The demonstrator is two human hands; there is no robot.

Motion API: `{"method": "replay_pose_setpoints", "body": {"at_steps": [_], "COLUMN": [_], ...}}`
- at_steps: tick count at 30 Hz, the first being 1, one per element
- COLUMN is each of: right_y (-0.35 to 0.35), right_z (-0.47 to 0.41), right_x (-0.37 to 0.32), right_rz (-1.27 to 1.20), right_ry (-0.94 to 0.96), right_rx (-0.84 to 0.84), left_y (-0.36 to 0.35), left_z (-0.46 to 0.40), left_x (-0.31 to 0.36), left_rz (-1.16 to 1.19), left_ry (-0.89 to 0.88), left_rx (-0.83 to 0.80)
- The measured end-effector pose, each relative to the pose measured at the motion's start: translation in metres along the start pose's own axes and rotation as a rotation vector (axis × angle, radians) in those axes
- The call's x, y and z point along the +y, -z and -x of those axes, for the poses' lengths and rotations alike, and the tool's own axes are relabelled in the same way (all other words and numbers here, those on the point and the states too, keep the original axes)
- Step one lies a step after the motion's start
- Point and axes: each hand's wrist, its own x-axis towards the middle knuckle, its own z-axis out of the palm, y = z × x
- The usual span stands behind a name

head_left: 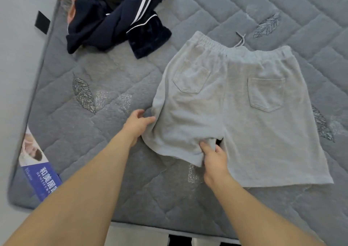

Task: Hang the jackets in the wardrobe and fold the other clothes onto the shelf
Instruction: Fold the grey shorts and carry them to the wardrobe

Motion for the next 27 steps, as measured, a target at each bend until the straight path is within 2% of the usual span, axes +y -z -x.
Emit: {"method": "replay_pose_setpoints", "body": {"at_steps": [2, 5, 8, 10, 11, 12, 13, 15, 16, 17, 18, 21, 23, 24, 27], "right_y": [-0.001, -0.002, -0.011, -0.016, -0.017, -0.016, -0.013, -0.005, -0.004, -0.005, -0.006, -0.017, -0.019, -0.021, -0.025], "right_z": [0.002, 0.004, 0.009, 0.007, 0.005, 0.003, 0.002, -0.001, -0.004, -0.006, -0.006, -0.009, -0.002, 0.005, 0.013], "right_x": [0.013, 0.031, 0.039, 0.040, 0.040, 0.040, 0.040, 0.042, 0.041, 0.040, 0.038, 0.028, 0.021, 0.016, 0.006], "right_rz": [0.001, 0.110, 0.209, 0.229, 0.230, 0.237, 0.253, 0.358, 0.389, 0.405, 0.418, 0.424, 0.578, 0.786, 1.164], "right_ry": [-0.059, -0.175, -0.176, -0.152, -0.157, -0.165, -0.167, -0.208, -0.255, -0.326, -0.384, -0.485, -0.384, -0.311, 0.063], "right_rx": [0.160, 0.383, 0.390, 0.369, 0.366, 0.363, 0.369, 0.339, 0.310, 0.281, 0.267, 0.394, 0.456, 0.496, 0.474], "left_y": [0.002, 0.004, 0.012, 0.011, 0.008, 0.006, 0.005, 0.015, 0.025, 0.036, 0.046, 0.057, 0.050, 0.046, 0.037], "left_z": [0.004, 0.006, 0.009, 0.010, 0.011, 0.012, 0.014, 0.015, 0.013, 0.012, 0.012, 0.009, 0.007, 0.008, 0.007], "left_x": [0.004, 0.000, -0.012, -0.017, -0.017, -0.016, -0.015, -0.016, -0.021, -0.028, -0.036, -0.054, -0.057, -0.056, -0.059], "left_rz": [-0.086, -0.212, -0.513, -0.732, -0.755, -0.655, -0.453, 0.060, 0.223, 0.275, 0.234, 0.187, 0.257, 0.272, 0.335], "left_ry": [-0.010, -0.148, -0.187, -0.224, -0.239, -0.242, -0.202, -0.049, 0.039, 0.103, 0.151, 0.211, 0.217, 0.226, 0.281], "left_rx": [-0.079, -0.101, -0.193, -0.148, -0.110, -0.066, -0.032, 0.080, 0.162, 0.229, 0.267, 0.279, 0.240, 0.215, 0.140]}}
